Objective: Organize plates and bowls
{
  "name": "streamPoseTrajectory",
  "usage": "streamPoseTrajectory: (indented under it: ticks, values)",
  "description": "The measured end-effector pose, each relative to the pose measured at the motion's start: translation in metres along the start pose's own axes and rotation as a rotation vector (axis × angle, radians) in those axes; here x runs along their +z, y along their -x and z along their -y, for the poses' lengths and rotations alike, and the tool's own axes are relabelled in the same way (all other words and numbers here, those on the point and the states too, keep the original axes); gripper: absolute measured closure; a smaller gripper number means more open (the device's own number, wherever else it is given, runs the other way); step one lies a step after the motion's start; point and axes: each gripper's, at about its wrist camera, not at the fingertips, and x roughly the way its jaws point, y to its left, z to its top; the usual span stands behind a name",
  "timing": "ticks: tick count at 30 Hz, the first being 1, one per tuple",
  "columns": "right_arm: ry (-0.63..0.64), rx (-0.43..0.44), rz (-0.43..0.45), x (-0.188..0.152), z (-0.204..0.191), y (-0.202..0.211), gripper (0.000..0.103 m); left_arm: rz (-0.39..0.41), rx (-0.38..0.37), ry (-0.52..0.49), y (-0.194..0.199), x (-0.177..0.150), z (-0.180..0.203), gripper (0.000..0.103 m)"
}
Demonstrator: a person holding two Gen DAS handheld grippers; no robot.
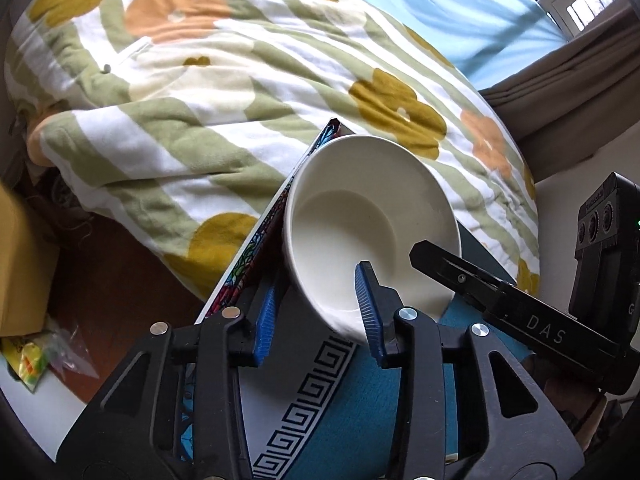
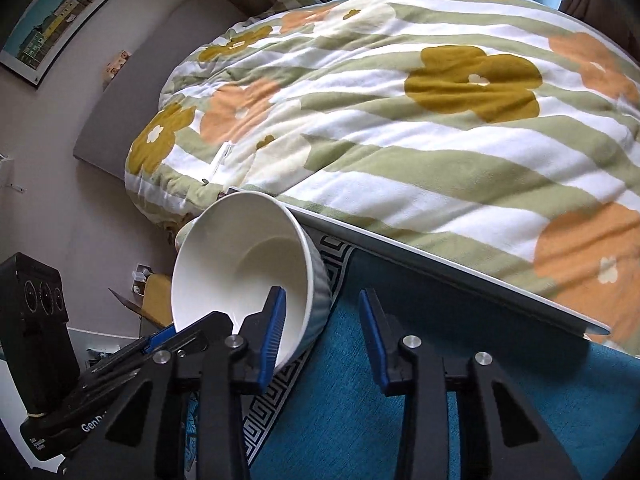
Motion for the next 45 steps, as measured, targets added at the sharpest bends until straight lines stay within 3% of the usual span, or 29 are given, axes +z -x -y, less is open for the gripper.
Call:
streamPoseTrajectory:
  ticks: [2, 4, 16, 25, 34, 45]
  values:
    - [-0.003, 0.016, -0.002, 0.001, 0.000, -0.005, 0.077, 0.005, 0.022, 0.000, -0.002, 0.000, -0.002, 0.079]
    - [0.010, 0.030, -0.002, 0.001, -0.004, -0.006, 0.086, 0.012, 0.017, 0.002, -0.002, 0.000, -0.003, 0.079]
    - [0.051, -0.022, 0.006, -0.004, -0.012, 0.003, 0.086, 0.023, 0.050, -0.045, 0.008, -0.006, 0.008, 0.079]
    - [0.071, -0.011, 0.103, -0.028, -0.023, 0.069, 0.087, 0.091, 0.057, -0.110, 0.067, -0.029, 0.049, 0.079]
    - [0.048, -0.040, 0.212, -0.097, -0.003, 0.172, 0.086, 0.138, 0.020, -0.206, 0.127, -0.103, 0.128, 0.079]
    - [-0.052, -0.147, 0.320, -0.210, 0.062, 0.289, 0.086, 0.102, -0.093, -0.344, 0.154, -0.228, 0.235, 0.079]
